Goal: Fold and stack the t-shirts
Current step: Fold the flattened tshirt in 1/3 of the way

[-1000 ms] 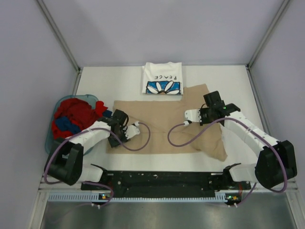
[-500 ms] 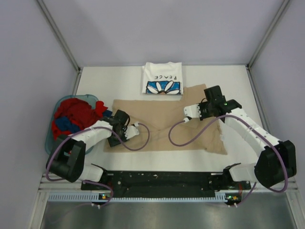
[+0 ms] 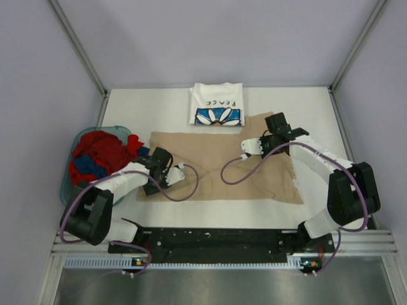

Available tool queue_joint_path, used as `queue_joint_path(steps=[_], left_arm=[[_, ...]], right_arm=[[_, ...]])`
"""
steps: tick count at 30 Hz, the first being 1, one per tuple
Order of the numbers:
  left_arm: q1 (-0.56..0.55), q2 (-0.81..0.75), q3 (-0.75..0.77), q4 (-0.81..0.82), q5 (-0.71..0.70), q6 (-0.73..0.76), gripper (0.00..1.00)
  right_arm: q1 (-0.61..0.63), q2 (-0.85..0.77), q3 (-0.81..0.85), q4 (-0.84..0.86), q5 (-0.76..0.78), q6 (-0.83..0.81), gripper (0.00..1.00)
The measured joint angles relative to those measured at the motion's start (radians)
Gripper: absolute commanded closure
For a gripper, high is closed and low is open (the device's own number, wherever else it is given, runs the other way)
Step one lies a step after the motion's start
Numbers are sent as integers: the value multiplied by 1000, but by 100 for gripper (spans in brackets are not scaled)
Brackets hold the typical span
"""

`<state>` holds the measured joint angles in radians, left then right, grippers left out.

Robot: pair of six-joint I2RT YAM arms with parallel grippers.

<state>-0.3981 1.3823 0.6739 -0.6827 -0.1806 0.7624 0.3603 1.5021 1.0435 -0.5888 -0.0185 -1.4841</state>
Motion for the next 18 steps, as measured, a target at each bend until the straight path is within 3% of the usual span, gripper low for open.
queue_joint_path(steps=[2,6,9,14,18], left_arm=[[0,-6,-3,3,-1,0,58],[0,-17,-8,10,-2,3,55],[2,-21,-10,11,-3,3,54],[5,-43,-20,20,-2,-2,53],[5,-89,-23,10,6,-11,53]], right_arm=[[-12,24,0,23,-14,38,86],[-45,88,3,130,-37,182,61],[-58,155,47,186,-23,328,54],[-61,208,195,228,108,735,51],[-63,122,235,188,108,1144,51]])
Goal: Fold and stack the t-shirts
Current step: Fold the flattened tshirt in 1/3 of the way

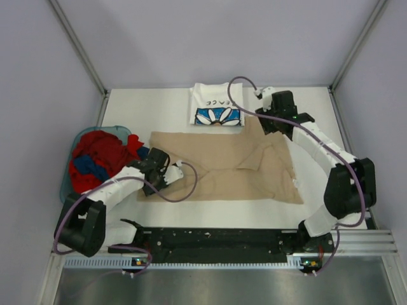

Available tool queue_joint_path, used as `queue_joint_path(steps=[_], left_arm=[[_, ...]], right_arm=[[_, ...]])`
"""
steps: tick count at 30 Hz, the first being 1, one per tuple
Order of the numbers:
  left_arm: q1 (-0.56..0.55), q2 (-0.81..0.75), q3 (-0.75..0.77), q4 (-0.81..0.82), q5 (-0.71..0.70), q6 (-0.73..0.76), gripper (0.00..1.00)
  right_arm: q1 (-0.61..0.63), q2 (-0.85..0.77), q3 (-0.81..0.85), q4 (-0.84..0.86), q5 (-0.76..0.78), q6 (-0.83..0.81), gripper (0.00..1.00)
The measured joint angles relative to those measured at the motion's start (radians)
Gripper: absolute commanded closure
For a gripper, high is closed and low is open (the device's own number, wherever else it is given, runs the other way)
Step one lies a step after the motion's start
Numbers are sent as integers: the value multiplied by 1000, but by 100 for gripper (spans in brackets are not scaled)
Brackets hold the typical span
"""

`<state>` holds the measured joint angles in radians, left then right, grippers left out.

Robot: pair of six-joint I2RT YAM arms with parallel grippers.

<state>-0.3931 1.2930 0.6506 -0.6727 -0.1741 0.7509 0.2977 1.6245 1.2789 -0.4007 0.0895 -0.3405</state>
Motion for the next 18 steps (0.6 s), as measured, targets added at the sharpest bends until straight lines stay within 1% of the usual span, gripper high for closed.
queue_joint_path(steps=[2,5,9,12,14,18], left_arm=[[0,-33,2,-9,3,-7,53],[1,-73,18,-25,5,-29,53],[13,-85,60,-14,5,-73,51],[50,-56,121,-3,29,-105,50],[72,-6,167,23,44,-121,50],[101,90,190,51,81,-121,49]], right_arm=[[0,-69,-38,-19,-35,169,51],[0,-169,-154,-43,-108,417,52],[0,-168,-283,-57,-192,647,55],[0,-131,-324,-72,-230,750,57],[0,-113,-330,-66,-245,792,58],[0,-91,-339,-54,-261,843,58]])
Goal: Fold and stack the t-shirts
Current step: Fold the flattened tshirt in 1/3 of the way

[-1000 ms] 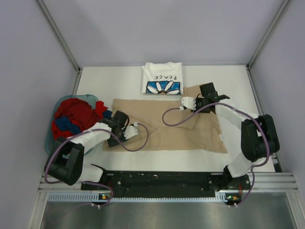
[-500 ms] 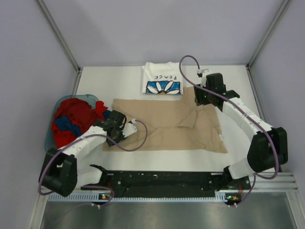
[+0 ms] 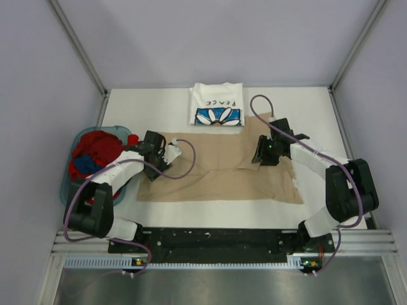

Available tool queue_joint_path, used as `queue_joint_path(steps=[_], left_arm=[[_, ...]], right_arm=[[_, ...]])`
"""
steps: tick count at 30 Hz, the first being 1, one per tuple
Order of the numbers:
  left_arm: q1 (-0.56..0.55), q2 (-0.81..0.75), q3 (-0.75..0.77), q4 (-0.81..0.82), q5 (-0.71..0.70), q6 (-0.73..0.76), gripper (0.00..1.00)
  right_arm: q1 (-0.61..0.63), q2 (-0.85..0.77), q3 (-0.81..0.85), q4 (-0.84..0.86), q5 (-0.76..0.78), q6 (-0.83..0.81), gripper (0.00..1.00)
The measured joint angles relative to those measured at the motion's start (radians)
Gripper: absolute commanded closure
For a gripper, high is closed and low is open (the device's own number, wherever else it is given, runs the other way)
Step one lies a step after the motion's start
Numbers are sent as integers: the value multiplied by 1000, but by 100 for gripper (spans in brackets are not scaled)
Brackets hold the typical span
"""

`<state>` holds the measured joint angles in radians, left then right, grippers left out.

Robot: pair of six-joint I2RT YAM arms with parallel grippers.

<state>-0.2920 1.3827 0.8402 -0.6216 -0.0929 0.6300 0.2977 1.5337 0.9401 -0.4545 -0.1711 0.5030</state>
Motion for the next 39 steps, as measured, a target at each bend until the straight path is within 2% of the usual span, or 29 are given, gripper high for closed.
queue_joint_path(steps=[6,8,10,12,14,19,27,31,35,39], left_arm=[[76,93,0,-23,61,51,47],[87,101,0,-22,75,65,51],[87,113,0,-17,83,76,67],[87,126,0,-11,90,81,88],[87,132,-1,-6,94,84,100],[87,122,-13,4,97,87,100],[87,51,-54,47,35,69,100],[88,48,-69,76,12,56,100],[88,48,-70,82,13,51,100],[88,48,-71,84,15,50,100]], right_arm=[[0,51,-7,18,-25,37,57],[0,58,-17,20,-21,40,57],[0,61,-24,18,-15,40,57],[0,69,-24,18,-14,40,59],[0,83,-24,21,-15,40,69],[0,113,-24,30,-19,40,100],[-9,102,-24,34,-27,40,100],[-13,75,-23,25,-31,29,93],[-13,73,-21,12,-40,12,100],[-11,73,-21,13,-66,10,100]])
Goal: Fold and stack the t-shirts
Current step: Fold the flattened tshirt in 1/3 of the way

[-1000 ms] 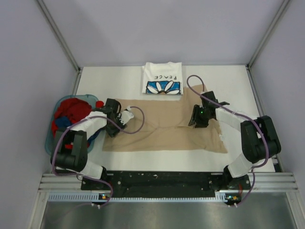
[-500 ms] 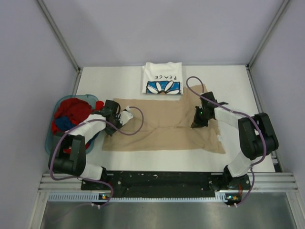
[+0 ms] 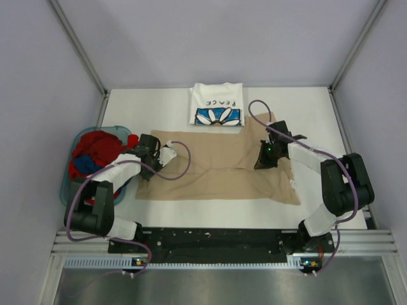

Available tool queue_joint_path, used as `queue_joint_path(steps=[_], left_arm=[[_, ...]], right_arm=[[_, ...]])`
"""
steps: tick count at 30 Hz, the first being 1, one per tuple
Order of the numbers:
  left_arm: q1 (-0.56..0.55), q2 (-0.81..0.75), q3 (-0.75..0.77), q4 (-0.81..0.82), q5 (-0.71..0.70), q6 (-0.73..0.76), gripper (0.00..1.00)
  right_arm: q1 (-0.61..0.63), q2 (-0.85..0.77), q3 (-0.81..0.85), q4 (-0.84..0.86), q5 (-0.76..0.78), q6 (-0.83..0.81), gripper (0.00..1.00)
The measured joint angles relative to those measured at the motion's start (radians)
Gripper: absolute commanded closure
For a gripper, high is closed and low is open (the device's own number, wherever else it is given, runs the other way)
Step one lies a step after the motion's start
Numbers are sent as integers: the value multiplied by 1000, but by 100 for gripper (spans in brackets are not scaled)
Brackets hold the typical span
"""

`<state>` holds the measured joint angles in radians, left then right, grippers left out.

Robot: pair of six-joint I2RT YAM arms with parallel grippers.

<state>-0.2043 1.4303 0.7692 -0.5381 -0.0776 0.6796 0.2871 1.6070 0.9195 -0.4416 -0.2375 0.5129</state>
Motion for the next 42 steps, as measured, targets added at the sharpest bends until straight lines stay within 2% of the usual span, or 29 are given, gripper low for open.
queue_joint_path(steps=[14,28,29,31,32,33,34,35,40,42], left_arm=[[0,0,-2,2,2,0,100],[0,-13,-3,3,3,0,100],[0,-14,-3,3,3,0,100],[0,-14,-3,2,6,0,100],[0,-14,-3,2,6,0,100],[0,-14,-3,1,6,0,100],[0,-14,-3,0,6,0,100],[0,-14,-3,-1,5,0,100],[0,-16,-3,-4,-2,0,100],[0,-25,-3,-11,-6,0,92]], right_arm=[[12,22,89,9,-44,-5,100],[133,332,419,52,-68,-37,100],[137,346,432,50,-71,-45,93],[138,369,452,48,-77,-58,66],[140,378,460,48,-80,-65,57],[141,383,464,48,-81,-72,40],[142,383,465,45,-84,-81,28],[143,383,470,37,-86,-82,24],[150,349,495,3,-51,-136,18],[149,289,483,-16,10,-147,9]])
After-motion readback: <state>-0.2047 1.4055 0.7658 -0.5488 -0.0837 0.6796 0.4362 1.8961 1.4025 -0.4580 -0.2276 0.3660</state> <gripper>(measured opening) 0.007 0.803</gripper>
